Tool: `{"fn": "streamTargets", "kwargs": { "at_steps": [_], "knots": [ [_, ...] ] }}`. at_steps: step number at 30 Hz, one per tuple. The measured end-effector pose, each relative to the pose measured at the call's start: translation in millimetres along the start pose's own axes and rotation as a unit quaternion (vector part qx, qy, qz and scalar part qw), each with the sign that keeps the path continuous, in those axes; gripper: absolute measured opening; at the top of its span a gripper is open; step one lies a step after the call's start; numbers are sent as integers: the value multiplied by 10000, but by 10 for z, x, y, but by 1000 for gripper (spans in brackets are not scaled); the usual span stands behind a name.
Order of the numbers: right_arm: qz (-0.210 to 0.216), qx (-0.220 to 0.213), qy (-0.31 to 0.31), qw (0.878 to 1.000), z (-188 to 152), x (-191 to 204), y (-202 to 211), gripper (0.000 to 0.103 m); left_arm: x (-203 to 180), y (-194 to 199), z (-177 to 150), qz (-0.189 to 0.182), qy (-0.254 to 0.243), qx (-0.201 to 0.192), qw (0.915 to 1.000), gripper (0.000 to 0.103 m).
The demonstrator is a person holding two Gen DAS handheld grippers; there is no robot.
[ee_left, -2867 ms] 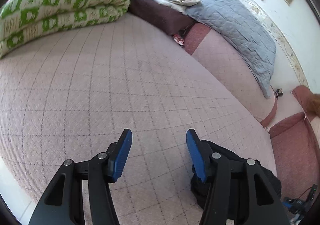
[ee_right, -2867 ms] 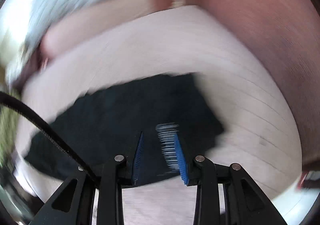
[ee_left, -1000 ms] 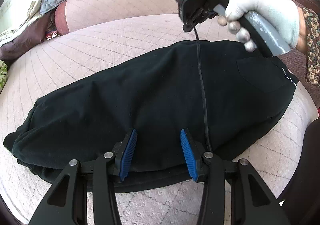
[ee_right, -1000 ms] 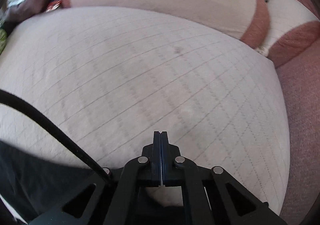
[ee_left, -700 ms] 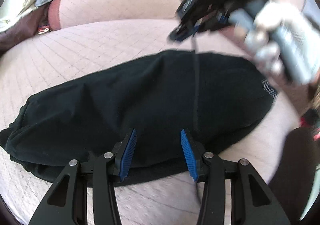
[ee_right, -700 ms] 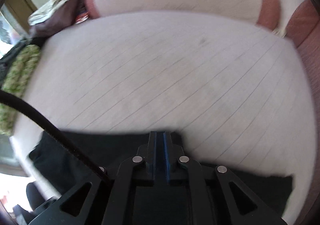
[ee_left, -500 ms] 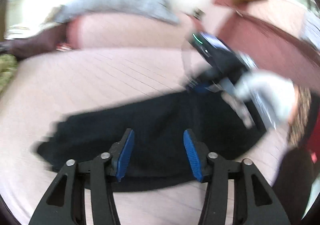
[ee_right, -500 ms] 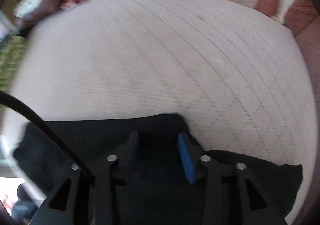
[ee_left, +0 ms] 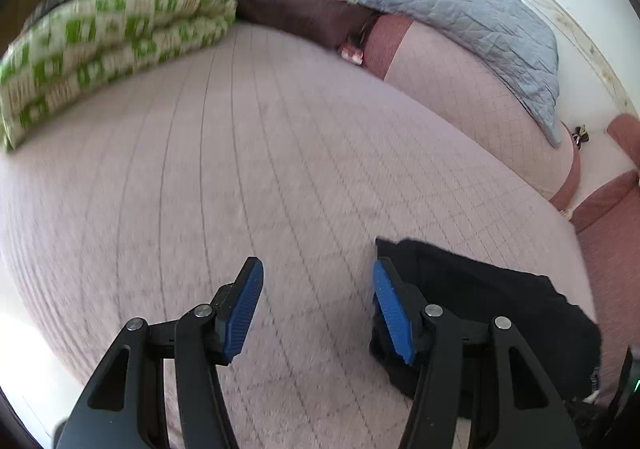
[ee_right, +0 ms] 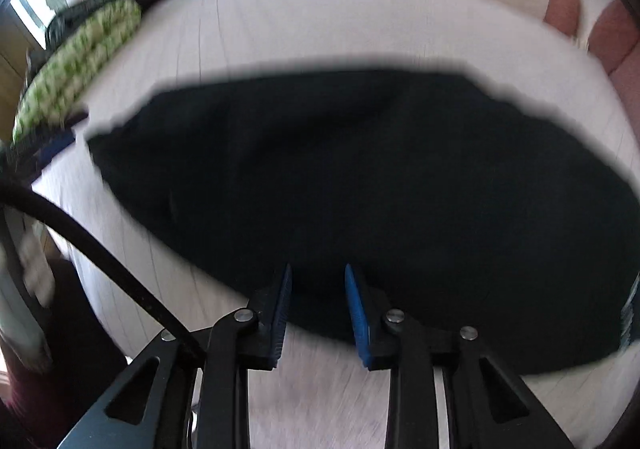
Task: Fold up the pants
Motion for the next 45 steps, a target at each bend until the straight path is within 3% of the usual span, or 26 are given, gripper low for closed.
{"fn": "streamTargets", "kwargs": {
  "at_steps": [3, 7, 8, 11, 13, 15, 16, 17, 19, 25, 28, 30, 33, 34, 35, 37, 41, 45],
  "knots": [
    [-127, 168, 523, 9984, -151, 157, 66, 32, 85, -95, -128, -283, 289, 314, 9987, 57],
    [45, 150, 745, 9971, -12, 286, 238, 32, -86, -171, -308, -1161, 681, 782, 9878, 62],
    [133, 40, 703, 9974, 107, 303, 298, 32, -131, -169, -317, -1160, 613, 740, 9886, 68],
    [494, -250, 484, 9973, 552, 400, 430, 40, -274, -159, -380, -1061, 323, 660, 9916, 69],
    [715, -356, 504, 9955, 916, 513, 448, 60, -346, -153, -455, -1034, 222, 644, 9923, 70],
    [961, -224, 634, 9931, 1243, 742, 376, 67, -428, -123, -503, -981, 37, 601, 9934, 69],
    [1029, -133, 668, 9924, 1336, 824, 311, 67, -484, -131, -516, -1102, -26, 640, 9918, 50],
    [1130, 41, 710, 9911, 1487, 948, 208, 67, -535, -143, -559, -1282, -12, 771, 9888, 22],
    [1279, 465, 734, 9880, 1687, 1146, -37, 67, -547, -214, -646, -1357, 174, 973, 9858, 20],
    [543, 1523, 1217, 9793, 1849, 1597, -846, 67, -468, -241, -645, -1574, 641, 969, 9807, 24],
    [109, 1979, 1487, 9688, 1833, 1713, -1153, 67, -490, -236, -642, -1653, 648, 956, 9795, 34],
    [-227, 2161, 1707, 9610, 1814, 1784, -1318, 69, -550, -226, -647, -1676, 615, 879, 9800, 43],
    [-537, 2298, 1978, 9514, 1814, 1909, -1473, 71, -639, -218, -671, -1464, 370, 756, 9856, 42],
    [-546, 2297, 2041, 9501, 1814, 1938, -1474, 66, -671, -205, -673, -1444, 239, 747, 9864, 33],
    [-495, 2288, 2099, 9493, 1813, 1989, -1469, 59, -705, -209, -684, -1571, 199, 818, 9840, 12],
    [-749, 2145, 2297, 9464, 1824, 2004, -1398, 21, -731, -233, -717, -1928, 370, 1047, 9749, 12],
    [-635, 1626, 2159, 9607, 1814, 1923, -1122, 17, -848, -135, -653, -2222, 358, 987, 9693, 12],
    [-309, 1095, 1696, 9789, 1798, 1542, -678, 16, -1271, 6, -679, -2466, 23, 1038, 9635, 12]
  ]
}}
Point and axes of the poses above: each gripper's, at about its wrist camera, not at the fingertips, and y roughly against the way its jaws point, x to its left, z to its top, the point moved 7 cm from there along -y, roughly the way its jaws point, and after that the axes turned 3 degrees about z, right-handed, at the moved point
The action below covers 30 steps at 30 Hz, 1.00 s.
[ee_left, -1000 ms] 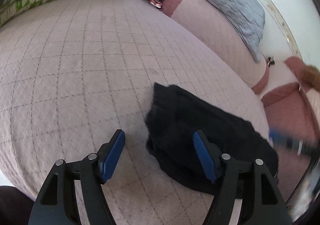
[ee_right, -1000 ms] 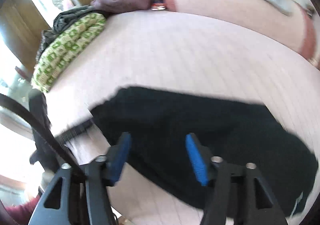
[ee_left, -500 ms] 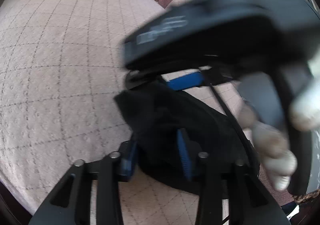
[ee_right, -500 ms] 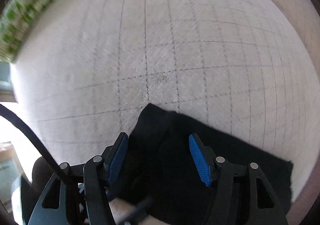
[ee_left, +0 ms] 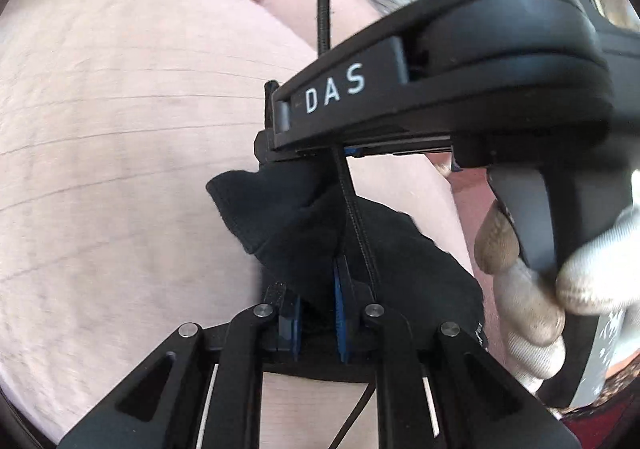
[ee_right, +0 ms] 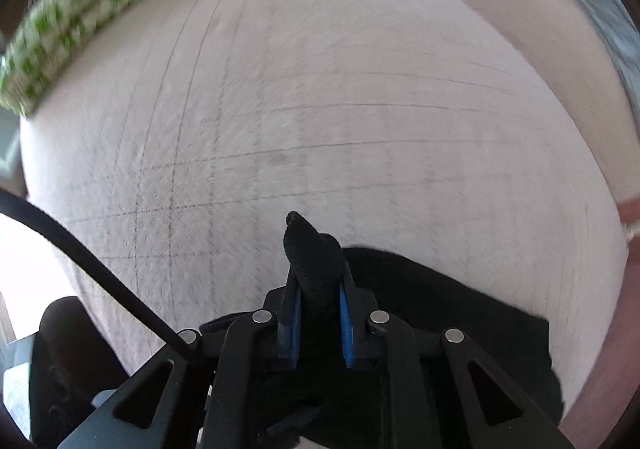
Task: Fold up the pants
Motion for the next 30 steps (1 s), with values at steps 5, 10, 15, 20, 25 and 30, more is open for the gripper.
{"fn": "streamTargets", "kwargs": {
  "at_steps": [5, 10, 15, 20, 25, 30],
  "knots": [
    [156, -470, -665, 9966, -490, -725, 346, 16, -639, -272, -198, -152, -516, 288, 9981, 13],
    [264, -739, -1620, 9837, -1031, -1609, 346, 35, -1039, -573, -547, 38, -1008, 748, 9921, 21],
    [149, -1187, -2745, 9541, -1778, -2436, 407, 49, -1174, -242, -873, -95, -1581, 1008, 9822, 45],
    [339, -2199, -3019, 9270, -2086, -2534, 815, 48, -877, 133, -818, 318, -1614, 681, 9840, 52],
    [2287, -2419, -2637, 9053, -1820, -1842, 752, 46, -575, 124, -621, 708, -960, 572, 9912, 52],
    [1986, -1676, -2804, 9240, -1797, -1737, 88, 39, -466, 135, -653, 978, -945, 557, 9891, 53]
  ]
}}
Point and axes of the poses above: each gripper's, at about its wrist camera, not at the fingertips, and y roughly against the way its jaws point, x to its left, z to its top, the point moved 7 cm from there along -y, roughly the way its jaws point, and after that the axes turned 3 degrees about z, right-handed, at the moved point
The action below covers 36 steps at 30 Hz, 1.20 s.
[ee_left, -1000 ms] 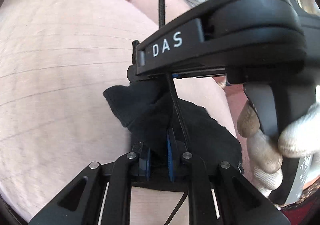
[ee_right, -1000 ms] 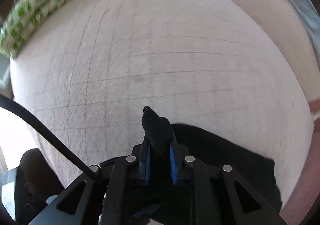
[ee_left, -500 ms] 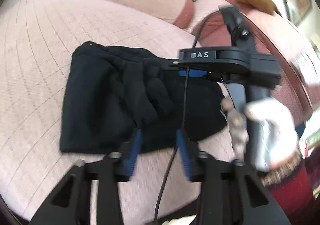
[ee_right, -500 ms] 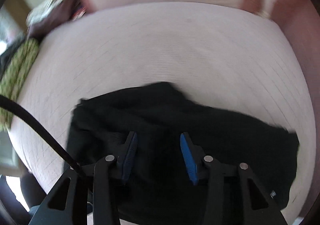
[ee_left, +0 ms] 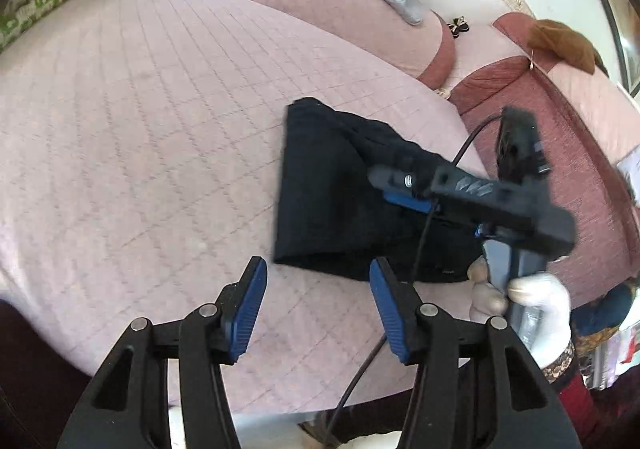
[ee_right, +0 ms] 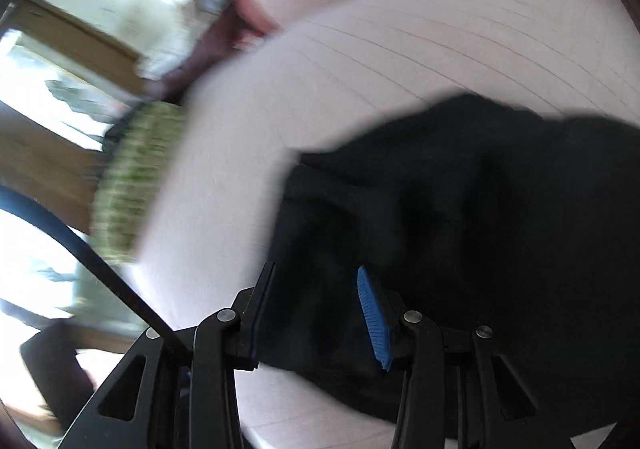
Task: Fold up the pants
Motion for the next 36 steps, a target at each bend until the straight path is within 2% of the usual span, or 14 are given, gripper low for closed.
{"fn": "streamTargets", "kwargs": {
  "at_steps": [1, 3, 6, 9, 12, 16, 19, 22, 25, 27, 30, 33, 35, 36],
  "knots": [
    [-344, -102, 1, 9994, -6, -139, 29, 16, 34, 30, -11, 93, -64, -26, 9999, 53],
    [-432, -248, -100, 9987, -26, -309, 181, 6, 93, 109, -1, 202, -176, -61, 9996, 54],
    [-559, -1226, -407, 9900, -106, -568, 852, 23, -50, 128, 77, 67, -344, -5, 9994, 54],
    [-737, -2101, -843, 9713, -260, -870, 1491, 53, -418, 98, 170, -228, -632, 75, 9977, 54],
    [-1163, -2629, -1586, 9446, -502, -1272, 1890, 57, -1010, -54, 339, -496, -1154, 201, 9919, 62],
    [-1300, -2506, -2323, 9308, -803, -1741, 1916, 60, -1872, -451, 428, -688, -2176, 542, 9721, 70],
    [-1123, -2372, -2488, 9323, -950, -1960, 1846, 60, -2421, -872, 398, -649, -2878, 938, 9509, 70],
    [-1129, -2451, -2205, 9373, -964, -2063, 1956, 61, -2835, -1303, 352, -534, -3315, 1317, 9327, 70],
    [-825, -2546, -2189, 9383, -906, -2002, 1840, 70, -3159, -1726, 378, -497, -3299, 1656, 9280, 70],
    [-379, -2664, -2306, 9351, -810, -2047, 1822, 77, -3339, -1950, 402, -473, -3254, 1803, 9270, 70],
    [-22, -2724, -2340, 9333, -629, -2065, 1733, 86, -3561, -2263, 366, -377, -3411, 2068, 9162, 70],
    [-171, -2709, -2006, 9413, -507, -1979, 1663, 91, -3672, -2557, 196, -65, -3765, 2552, 8905, 70],
    [-223, -2709, -1979, 9418, -490, -1972, 1659, 89, -3723, -2617, 94, 238, -4139, 2531, 8741, 70],
    [-211, -2709, -2039, 9405, -489, -1988, 1663, 83, -3750, -2600, 58, 329, -4291, 2455, 8686, 66]
  ]
}}
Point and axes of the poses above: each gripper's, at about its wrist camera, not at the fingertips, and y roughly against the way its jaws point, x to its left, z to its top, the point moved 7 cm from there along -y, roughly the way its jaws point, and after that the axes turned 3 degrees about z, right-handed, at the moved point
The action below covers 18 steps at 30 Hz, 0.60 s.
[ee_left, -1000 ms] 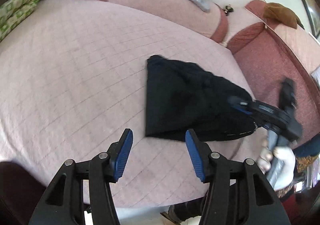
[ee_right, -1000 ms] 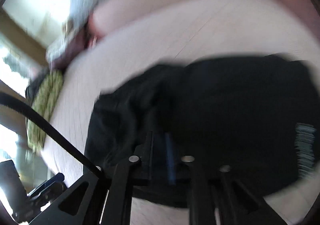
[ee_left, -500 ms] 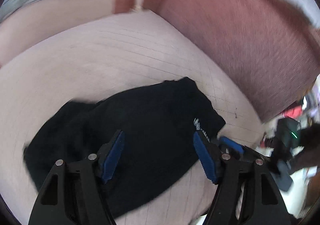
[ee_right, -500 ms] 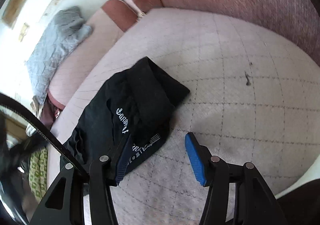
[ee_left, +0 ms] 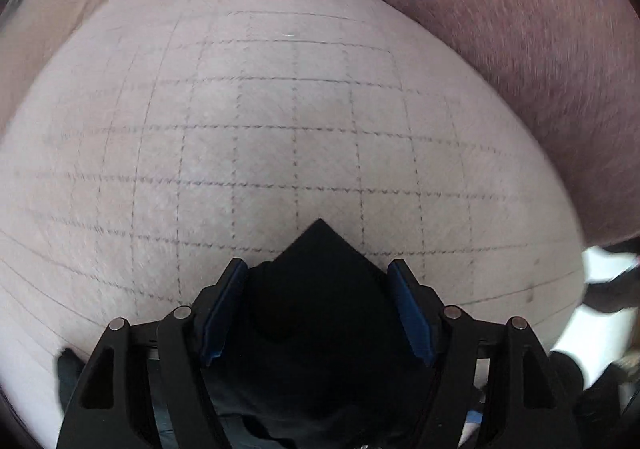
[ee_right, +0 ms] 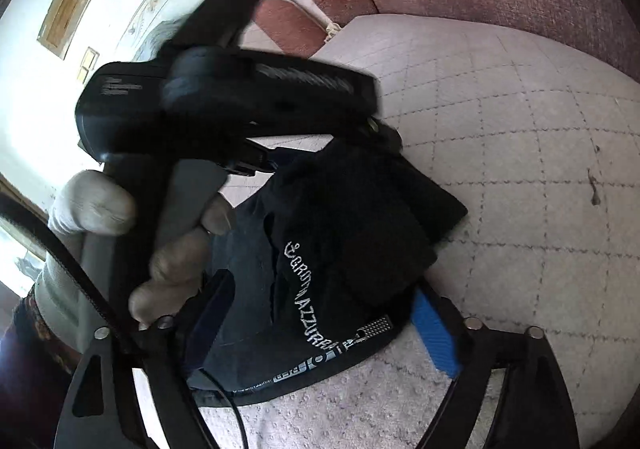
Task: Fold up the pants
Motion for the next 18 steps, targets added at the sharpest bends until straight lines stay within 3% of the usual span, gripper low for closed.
{"fn": "streamTargets", "kwargs": {
  "at_steps": [2, 3, 4, 7, 11, 14, 18],
  "knots": [
    [-23, 10, -189, 9998, 40, -52, 8, 58, -50, 67, -38, 198, -216, -102, 9995, 47],
    [8, 37, -314, 9995, 51, -86, 1, 34, -40, 119, -65, 194, -237, -172, 9994, 41],
    [123, 104, -513, 9986, 52, -121, -16, 29, -6, 182, -101, 126, -183, -232, 9995, 33],
    [166, 42, -522, 9985, 64, -72, 3, 27, 125, 452, -244, -195, 85, -609, 9979, 26],
    [-10, -208, 340, 9992, 56, 353, 101, 26, 342, 887, -542, -608, 558, -1222, 9891, 22],
    [-159, -278, 975, 9947, -10, 695, 110, 25, 644, 1204, -831, -924, 1092, -1642, 9760, 22],
    [-156, -139, 1909, 9814, -168, 1299, -16, 25, 1201, 1432, -1274, -1348, 1925, -2039, 9504, 22]
  ]
}}
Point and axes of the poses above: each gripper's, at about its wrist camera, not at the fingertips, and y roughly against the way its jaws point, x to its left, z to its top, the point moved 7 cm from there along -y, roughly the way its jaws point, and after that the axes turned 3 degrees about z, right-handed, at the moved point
